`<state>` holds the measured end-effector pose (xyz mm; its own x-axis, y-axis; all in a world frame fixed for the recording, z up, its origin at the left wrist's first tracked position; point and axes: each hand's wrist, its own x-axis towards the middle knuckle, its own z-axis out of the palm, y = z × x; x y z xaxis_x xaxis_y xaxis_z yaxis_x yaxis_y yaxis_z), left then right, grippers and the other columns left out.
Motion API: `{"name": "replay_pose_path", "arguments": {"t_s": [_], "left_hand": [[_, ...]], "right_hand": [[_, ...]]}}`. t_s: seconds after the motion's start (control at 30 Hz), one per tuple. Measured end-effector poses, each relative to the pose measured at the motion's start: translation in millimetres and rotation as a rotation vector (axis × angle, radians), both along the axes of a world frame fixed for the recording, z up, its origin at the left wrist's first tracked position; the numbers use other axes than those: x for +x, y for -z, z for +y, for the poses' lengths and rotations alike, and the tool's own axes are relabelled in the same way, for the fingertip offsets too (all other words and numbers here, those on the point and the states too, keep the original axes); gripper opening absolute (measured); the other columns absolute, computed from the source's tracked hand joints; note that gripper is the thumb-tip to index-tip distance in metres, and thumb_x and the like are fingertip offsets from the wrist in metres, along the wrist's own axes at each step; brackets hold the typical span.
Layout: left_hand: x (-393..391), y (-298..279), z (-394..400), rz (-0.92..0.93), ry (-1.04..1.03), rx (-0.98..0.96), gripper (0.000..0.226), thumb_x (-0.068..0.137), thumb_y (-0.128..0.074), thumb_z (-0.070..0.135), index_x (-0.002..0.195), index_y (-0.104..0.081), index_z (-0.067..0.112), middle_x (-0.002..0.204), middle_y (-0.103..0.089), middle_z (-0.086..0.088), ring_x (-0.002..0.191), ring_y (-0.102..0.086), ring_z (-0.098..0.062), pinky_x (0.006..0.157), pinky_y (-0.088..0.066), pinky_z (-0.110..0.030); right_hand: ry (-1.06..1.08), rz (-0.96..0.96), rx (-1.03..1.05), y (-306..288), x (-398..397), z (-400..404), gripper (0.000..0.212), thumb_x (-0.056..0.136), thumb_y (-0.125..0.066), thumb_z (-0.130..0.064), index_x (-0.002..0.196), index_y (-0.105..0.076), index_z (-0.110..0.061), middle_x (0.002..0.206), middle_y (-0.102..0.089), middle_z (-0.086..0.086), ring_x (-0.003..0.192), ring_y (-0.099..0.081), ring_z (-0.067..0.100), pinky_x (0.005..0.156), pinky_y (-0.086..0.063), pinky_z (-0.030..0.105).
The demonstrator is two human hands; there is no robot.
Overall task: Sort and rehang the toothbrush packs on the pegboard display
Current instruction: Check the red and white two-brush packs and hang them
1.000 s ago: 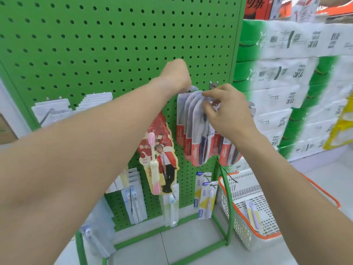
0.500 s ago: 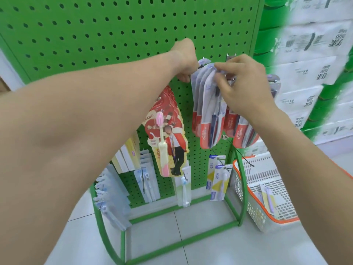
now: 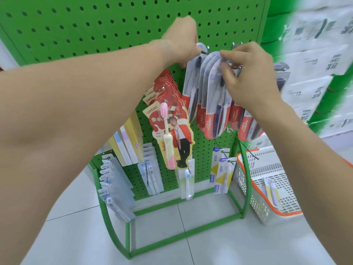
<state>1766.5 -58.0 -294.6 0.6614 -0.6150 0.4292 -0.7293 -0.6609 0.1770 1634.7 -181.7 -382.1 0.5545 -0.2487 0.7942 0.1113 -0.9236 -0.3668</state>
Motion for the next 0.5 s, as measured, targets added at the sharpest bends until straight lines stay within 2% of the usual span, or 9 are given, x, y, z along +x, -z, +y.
{"name": "replay_pose_path", "arguments": {"t_s": [0.07, 0.13, 0.2, 0.3, 0.4, 0.43, 0.5], "left_hand": [[1, 1, 8, -0.010, 0.000, -0.078, 0.025, 0.094, -0.058, 0.001, 0.119, -0.062, 0.002, 0.104, -0.064, -0.009, 0.073, -0.071, -0.019, 0.054, -0.055, -0.021], [4, 3, 15, -0.042, 0.023, -0.154, 0.031, 0.094, -0.060, 0.004, 0.125, -0.058, 0.007, 0.104, -0.062, -0.005, 0.069, -0.068, -0.016, 0.046, -0.049, -0.017], [3, 4, 20, -0.097, 0.026, -0.212, 0.028, 0.093, -0.059, 0.010, 0.122, -0.060, 0.008, 0.103, -0.063, -0.004, 0.070, -0.065, -0.013, 0.051, -0.047, -0.015], [-3, 3, 24, -0.174, 0.017, -0.311, 0.024, 0.093, -0.059, 0.015, 0.116, -0.064, 0.012, 0.107, -0.065, 0.000, 0.086, -0.063, -0.012, 0.076, -0.048, -0.015], [-13, 0, 30, -0.228, 0.023, -0.363, 0.023, 0.093, -0.055, 0.018, 0.114, -0.066, 0.015, 0.094, -0.060, 0.006, 0.084, -0.055, -0.006, 0.064, -0.035, -0.003], [-16, 0, 32, -0.246, 0.030, -0.372, 0.024, 0.093, -0.053, 0.019, 0.113, -0.067, 0.015, 0.092, -0.058, 0.007, 0.082, -0.053, -0.004, 0.062, -0.033, -0.002], [-24, -2, 36, -0.299, 0.050, -0.377, 0.028, 0.093, -0.049, 0.022, 0.113, -0.067, 0.016, 0.091, -0.057, 0.008, 0.082, -0.053, -0.004, 0.066, -0.039, -0.004]], "right_hand": [[0.010, -0.021, 0.003, 4, 1, 2, 0.035, 0.098, -0.057, -0.024, 0.128, -0.071, -0.012, 0.118, -0.063, 0.017, 0.110, -0.060, 0.032, 0.091, -0.037, 0.023], [0.017, -0.046, 0.001, 7, 2, 4, 0.036, 0.097, -0.057, -0.025, 0.128, -0.071, -0.013, 0.119, -0.062, 0.017, 0.113, -0.057, 0.034, 0.093, -0.036, 0.025], [0.023, -0.085, -0.008, 10, 1, 8, 0.036, 0.095, -0.058, -0.026, 0.126, -0.072, -0.012, 0.120, -0.060, 0.018, 0.113, -0.055, 0.036, 0.094, -0.037, 0.027], [0.033, -0.222, -0.019, 10, -2, 17, 0.030, 0.093, -0.060, -0.023, 0.116, -0.073, -0.008, 0.113, -0.060, 0.019, 0.107, -0.056, 0.034, 0.092, -0.040, 0.027], [0.026, -0.342, -0.050, 6, -7, 32, 0.021, 0.091, -0.060, -0.014, 0.106, -0.072, -0.005, 0.103, -0.061, 0.018, 0.099, -0.057, 0.033, 0.086, -0.039, 0.026], [0.011, -0.358, -0.073, 6, -9, 36, 0.019, 0.091, -0.061, -0.013, 0.104, -0.072, -0.005, 0.100, -0.063, 0.017, 0.097, -0.058, 0.033, 0.085, -0.041, 0.029], [0.015, -0.366, -0.125, 6, -10, 44, 0.020, 0.091, -0.063, -0.019, 0.104, -0.073, -0.009, 0.098, -0.067, 0.010, 0.097, -0.057, 0.032, 0.084, -0.041, 0.038]]}}
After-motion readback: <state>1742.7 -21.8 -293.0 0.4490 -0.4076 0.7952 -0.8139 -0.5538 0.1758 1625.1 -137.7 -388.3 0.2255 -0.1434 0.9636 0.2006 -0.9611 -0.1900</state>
